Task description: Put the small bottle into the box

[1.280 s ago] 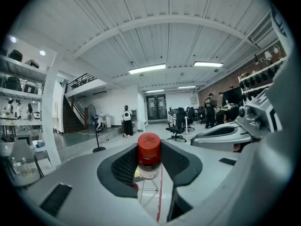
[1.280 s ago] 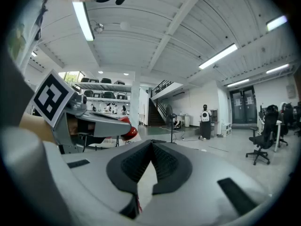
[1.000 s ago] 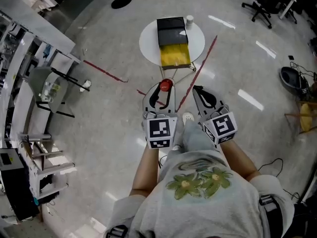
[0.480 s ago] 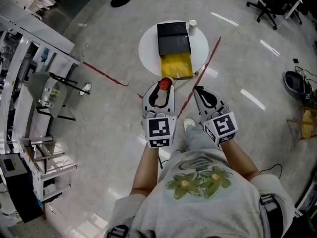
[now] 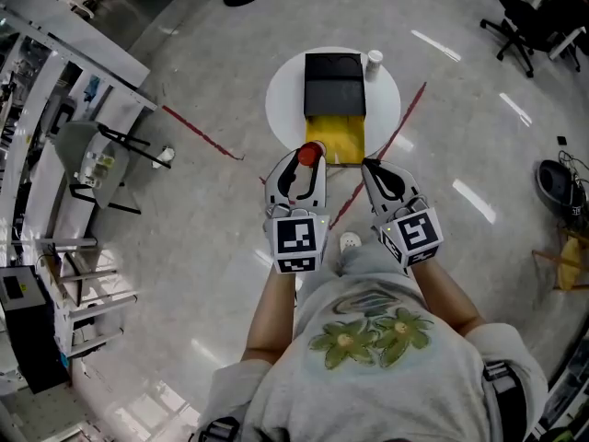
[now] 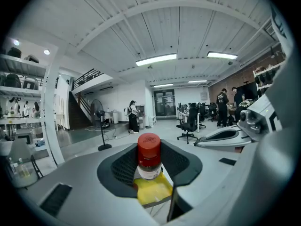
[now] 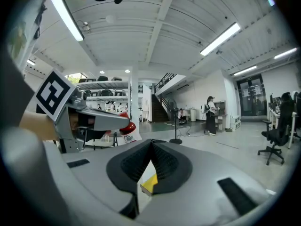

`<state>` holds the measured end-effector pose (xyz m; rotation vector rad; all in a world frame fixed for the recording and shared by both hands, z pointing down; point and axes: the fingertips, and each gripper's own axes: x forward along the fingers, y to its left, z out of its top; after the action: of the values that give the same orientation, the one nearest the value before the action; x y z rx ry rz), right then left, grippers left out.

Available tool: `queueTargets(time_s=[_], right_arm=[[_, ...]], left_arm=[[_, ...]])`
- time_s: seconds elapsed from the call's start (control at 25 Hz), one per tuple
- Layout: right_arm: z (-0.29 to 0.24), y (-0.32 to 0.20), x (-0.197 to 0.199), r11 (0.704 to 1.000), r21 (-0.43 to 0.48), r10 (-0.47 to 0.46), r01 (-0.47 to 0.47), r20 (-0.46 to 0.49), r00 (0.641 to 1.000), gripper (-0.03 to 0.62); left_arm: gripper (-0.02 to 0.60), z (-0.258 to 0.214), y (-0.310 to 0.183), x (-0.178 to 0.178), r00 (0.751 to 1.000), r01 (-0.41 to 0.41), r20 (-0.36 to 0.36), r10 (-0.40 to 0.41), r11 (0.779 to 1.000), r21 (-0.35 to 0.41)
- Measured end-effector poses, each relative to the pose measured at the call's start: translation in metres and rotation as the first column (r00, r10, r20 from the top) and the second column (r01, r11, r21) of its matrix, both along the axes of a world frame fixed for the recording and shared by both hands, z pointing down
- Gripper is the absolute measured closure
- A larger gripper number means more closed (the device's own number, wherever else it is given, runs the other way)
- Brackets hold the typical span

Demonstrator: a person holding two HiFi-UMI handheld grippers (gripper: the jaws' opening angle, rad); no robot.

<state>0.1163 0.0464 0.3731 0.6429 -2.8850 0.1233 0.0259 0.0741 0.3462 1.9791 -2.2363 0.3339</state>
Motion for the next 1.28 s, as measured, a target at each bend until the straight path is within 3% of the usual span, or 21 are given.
queueTargets(time_s=[0.56, 1.28], right_arm=[[0.017, -0.032, -0.024, 1.0, -0.027, -0.003, 0.002, -0.021, 1.0, 0.592], [0.018, -0.094, -0.072, 0.997, -0.017, 0.07, -0.071, -0.068, 0.995, 0.591]], left_arm=[[0.437, 0.018, -0.028, -0.025, 1.0, -0.001, -0.018, 0.0, 0.999, -0.04], [0.437, 0.018, -0.098, -0.066, 0.99, -0.14, -0.037, 0.138, 0.989, -0.052]])
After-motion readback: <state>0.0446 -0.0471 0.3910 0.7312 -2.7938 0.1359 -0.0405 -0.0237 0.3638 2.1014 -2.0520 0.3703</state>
